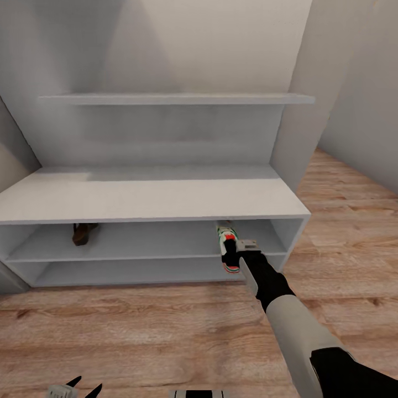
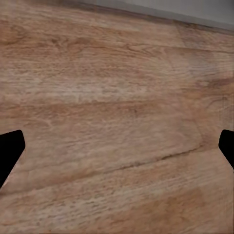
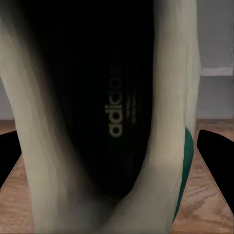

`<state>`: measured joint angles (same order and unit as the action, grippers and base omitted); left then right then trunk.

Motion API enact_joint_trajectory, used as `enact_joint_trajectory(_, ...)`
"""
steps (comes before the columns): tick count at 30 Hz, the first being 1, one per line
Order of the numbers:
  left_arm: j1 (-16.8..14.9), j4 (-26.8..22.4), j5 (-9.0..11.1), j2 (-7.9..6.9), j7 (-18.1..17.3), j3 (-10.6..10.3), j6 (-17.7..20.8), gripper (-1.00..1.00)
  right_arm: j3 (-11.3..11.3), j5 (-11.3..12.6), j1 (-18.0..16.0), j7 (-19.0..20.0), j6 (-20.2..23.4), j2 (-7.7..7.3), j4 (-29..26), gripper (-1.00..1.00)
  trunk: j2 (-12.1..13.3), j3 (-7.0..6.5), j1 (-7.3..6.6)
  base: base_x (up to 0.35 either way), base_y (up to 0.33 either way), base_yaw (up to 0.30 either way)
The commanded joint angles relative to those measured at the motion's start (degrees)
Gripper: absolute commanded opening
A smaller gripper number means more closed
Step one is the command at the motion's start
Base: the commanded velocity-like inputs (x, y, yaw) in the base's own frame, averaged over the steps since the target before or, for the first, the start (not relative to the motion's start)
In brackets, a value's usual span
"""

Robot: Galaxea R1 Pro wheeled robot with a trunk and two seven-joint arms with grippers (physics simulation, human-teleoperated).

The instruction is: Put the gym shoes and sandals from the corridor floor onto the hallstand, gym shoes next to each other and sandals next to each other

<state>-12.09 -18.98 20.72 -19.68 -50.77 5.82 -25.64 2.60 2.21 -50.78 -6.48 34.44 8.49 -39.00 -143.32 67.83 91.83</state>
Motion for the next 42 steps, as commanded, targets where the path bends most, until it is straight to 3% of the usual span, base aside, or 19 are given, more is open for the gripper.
enact_joint_trajectory(1,-0.04,0.08,0.29,0.0,-0.37,0.07,-0.02,1.0,0.18,0.25,-0.02,-0.38,0.28,-0.03,-0.08,-1.0,-0.02,0.05,0.02,0.335,0.0,0.0)
enact_joint_trajectory(14,-0.04,0.08,0.32,-0.09,-0.55,0.07,-0.02,1.0,0.13,0.25,-0.02,-0.38,0.28,-0.06,-0.11,-1.0,-0.02,0.05,0.02,0.206,0.0,0.0)
enact_joint_trajectory(42,-0.04,0.08,0.34,-0.18,-0.64,0.16,-0.02,1.0,0.13,0.16,-0.02,-0.38,0.28,-0.14,-0.11,-1.0,-0.02,0.05,0.02,0.057,0.0,0.0)
